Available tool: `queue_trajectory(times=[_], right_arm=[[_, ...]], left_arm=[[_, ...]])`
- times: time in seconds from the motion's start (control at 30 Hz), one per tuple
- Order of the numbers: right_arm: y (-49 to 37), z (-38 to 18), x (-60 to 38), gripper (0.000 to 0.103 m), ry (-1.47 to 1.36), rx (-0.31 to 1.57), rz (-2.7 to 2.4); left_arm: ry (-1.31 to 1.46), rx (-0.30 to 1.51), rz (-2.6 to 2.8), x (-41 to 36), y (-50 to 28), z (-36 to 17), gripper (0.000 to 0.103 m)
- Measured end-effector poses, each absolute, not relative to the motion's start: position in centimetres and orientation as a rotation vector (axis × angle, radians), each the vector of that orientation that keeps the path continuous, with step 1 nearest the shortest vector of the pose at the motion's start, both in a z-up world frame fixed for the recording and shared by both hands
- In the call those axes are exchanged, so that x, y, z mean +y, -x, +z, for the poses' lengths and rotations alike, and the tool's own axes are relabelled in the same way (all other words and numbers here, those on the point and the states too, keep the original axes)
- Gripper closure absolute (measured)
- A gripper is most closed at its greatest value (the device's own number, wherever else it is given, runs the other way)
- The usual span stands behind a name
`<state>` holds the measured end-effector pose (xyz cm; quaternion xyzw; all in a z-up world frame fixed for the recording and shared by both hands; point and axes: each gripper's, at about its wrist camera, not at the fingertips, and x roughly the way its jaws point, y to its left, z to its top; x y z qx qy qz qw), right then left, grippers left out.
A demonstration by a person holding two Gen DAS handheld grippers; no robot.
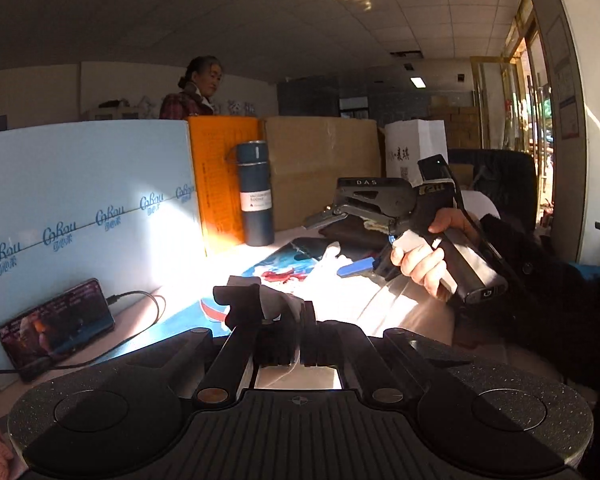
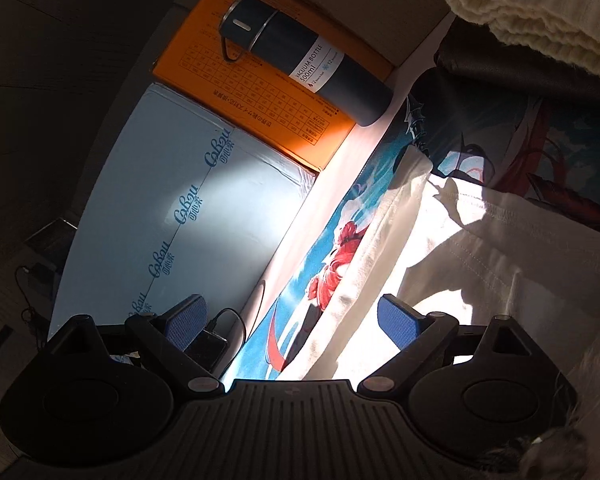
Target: Fold clothes
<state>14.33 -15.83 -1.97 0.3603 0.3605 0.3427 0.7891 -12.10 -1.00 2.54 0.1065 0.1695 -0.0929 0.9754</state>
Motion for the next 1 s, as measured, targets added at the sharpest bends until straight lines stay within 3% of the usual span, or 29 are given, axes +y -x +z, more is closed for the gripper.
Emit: queue_trajectory(times=[0.07, 0.23, 0.27, 0.3, 0.37, 0.6, 0.83, 0.9, 0.97, 1.0], right_arm=[[-14.5, -1.8, -16.5, 0.010, -0.779, 0.757, 0.701], [-13.7, -1.5, -17.3, 0.009, -0.713, 0.696, 0.607], [-13.6, -1.6, -17.6, 0.009, -0.716, 0.687, 0.598], [-13.5, -1.7, -17.8, 0.009, -0.718, 0.679, 0.589], [-13.2, -1.7, -18.2, 0.009, -0.719, 0.659, 0.575], [-9.8, 1.0, -16.8, 0.009, -0.619, 0.567, 0.832], [-7.7, 0.2, -7.2, 0.008, -0.406, 0.870, 1.264], [-6.9, -0.2, -5.4, 0.018, -0.309, 0.897, 1.294], [-5.7, -0.4, -4.6, 0.059, -0.221, 0.880, 1.319], [-5.1, -0.4, -4.7, 0.067, -0.186, 0.858, 1.319]], left_arm=[[-0.282, 0.412, -0.199, -1.6, 12.0, 1.5, 0.101], [-0.258, 0.511, -0.184, -1.1, 11.2, -0.1, 0.086], [-0.250, 0.509, -0.183, -1.1, 11.2, -0.1, 0.072], [-0.241, 0.507, -0.181, -1.0, 11.2, -0.1, 0.052], [-0.225, 0.503, -0.179, -1.0, 11.2, -0.1, 0.034], [-0.167, 0.489, -0.168, -0.6, 11.0, 0.0, 0.034], [-0.132, 0.481, -0.160, -0.5, 11.0, 0.0, 0.032], [-0.129, 0.480, -0.156, -0.4, 11.1, 0.0, 0.032], [-0.120, 0.472, -0.154, -0.3, 11.2, 0.1, 0.031], [-0.115, 0.466, -0.154, -0.2, 11.2, 0.1, 0.031]])
